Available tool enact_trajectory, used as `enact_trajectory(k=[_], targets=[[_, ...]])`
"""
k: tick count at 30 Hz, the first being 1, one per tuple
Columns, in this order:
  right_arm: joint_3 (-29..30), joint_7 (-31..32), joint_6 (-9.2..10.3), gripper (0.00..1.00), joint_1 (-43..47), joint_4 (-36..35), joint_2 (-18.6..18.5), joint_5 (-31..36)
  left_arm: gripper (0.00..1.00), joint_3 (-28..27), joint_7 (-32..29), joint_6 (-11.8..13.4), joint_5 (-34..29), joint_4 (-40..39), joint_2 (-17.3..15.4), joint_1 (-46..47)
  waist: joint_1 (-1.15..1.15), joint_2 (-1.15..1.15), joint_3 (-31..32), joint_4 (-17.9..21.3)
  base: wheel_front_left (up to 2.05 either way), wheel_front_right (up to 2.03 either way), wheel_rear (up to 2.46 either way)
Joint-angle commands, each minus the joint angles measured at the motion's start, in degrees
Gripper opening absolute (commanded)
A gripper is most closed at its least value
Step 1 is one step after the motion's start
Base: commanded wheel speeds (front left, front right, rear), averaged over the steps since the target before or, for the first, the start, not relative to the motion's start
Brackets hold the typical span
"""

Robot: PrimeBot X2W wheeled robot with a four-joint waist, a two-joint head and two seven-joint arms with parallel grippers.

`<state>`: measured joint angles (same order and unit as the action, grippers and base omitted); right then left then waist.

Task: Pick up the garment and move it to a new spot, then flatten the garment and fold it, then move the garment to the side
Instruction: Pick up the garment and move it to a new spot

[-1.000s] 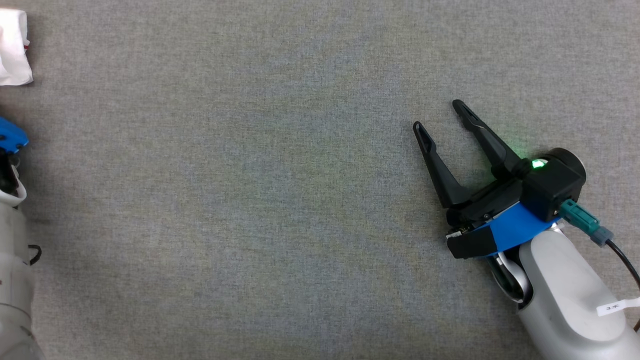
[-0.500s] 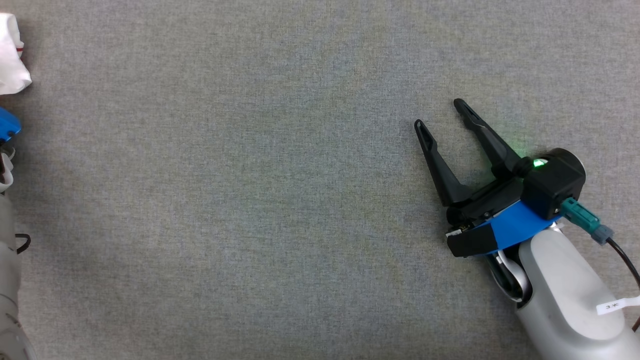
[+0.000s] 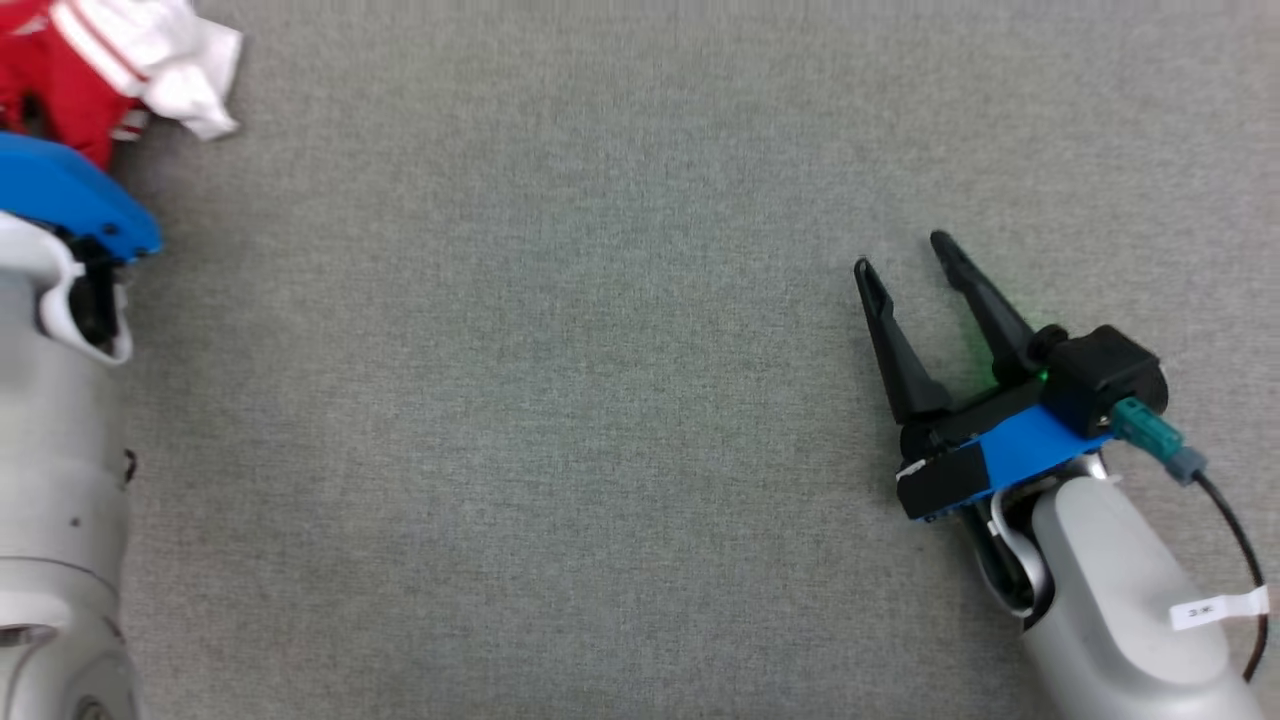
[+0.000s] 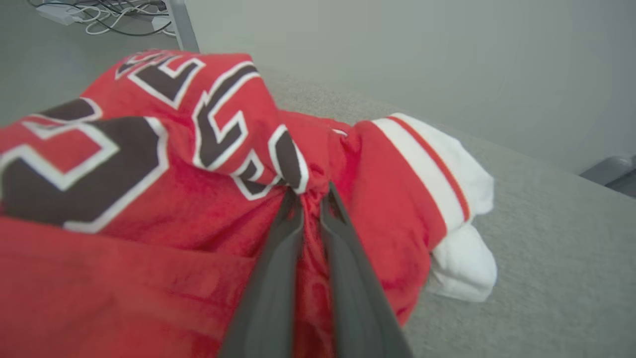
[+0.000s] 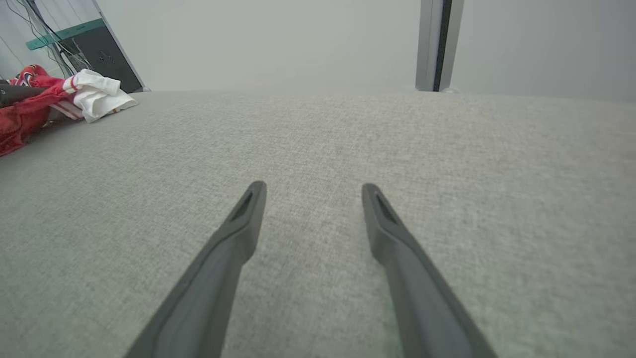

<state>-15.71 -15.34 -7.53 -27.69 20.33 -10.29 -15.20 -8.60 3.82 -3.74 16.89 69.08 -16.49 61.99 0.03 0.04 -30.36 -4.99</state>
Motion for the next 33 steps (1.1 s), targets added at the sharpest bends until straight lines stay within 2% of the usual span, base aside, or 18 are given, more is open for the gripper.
enact_trajectory(k=[1,7,13,19,27,33], targets=[[0.0,0.3,0.07,1.00,1.8,1.4,0.5,-0.1,0.00,0.7,0.1,-0.5,-0.4,0.0,0.8,-0.1,-0.03,-0.04,1.6,0.8,0.00,0.00,0.00],[1.4,0.2,0.05,1.00,3.0,3.6,2.6,-0.3,0.00,4.4,0.3,-3.0,-1.1,-0.9,5.0,-2.2,-0.03,-0.04,7.0,1.4,0.00,0.00,0.00],[3.0,0.2,0.05,1.00,4.7,5.2,4.0,0.0,0.00,7.8,0.9,-3.8,-0.5,-2.5,8.6,-4.8,-0.03,-0.04,10.7,2.1,0.00,0.00,0.00],[4.4,0.2,0.05,1.00,6.7,6.9,5.4,0.7,0.00,17.4,-0.3,-3.8,3.5,-8.1,12.5,-11.0,-0.03,-0.04,14.6,3.5,0.00,0.00,0.00],[5.4,0.2,0.05,1.00,8.6,8.4,6.6,1.1,0.00,31.7,-1.7,-3.8,13.7,-18.0,13.6,-20.8,-0.03,-0.04,18.0,6.1,0.00,0.00,0.00],[5.7,0.2,0.05,1.00,9.9,9.5,7.1,1.3,0.00,40.9,0.3,-3.7,20.9,-23.6,13.6,-26.8,-0.03,-0.04,20.6,7.9,0.00,0.00,0.00]])
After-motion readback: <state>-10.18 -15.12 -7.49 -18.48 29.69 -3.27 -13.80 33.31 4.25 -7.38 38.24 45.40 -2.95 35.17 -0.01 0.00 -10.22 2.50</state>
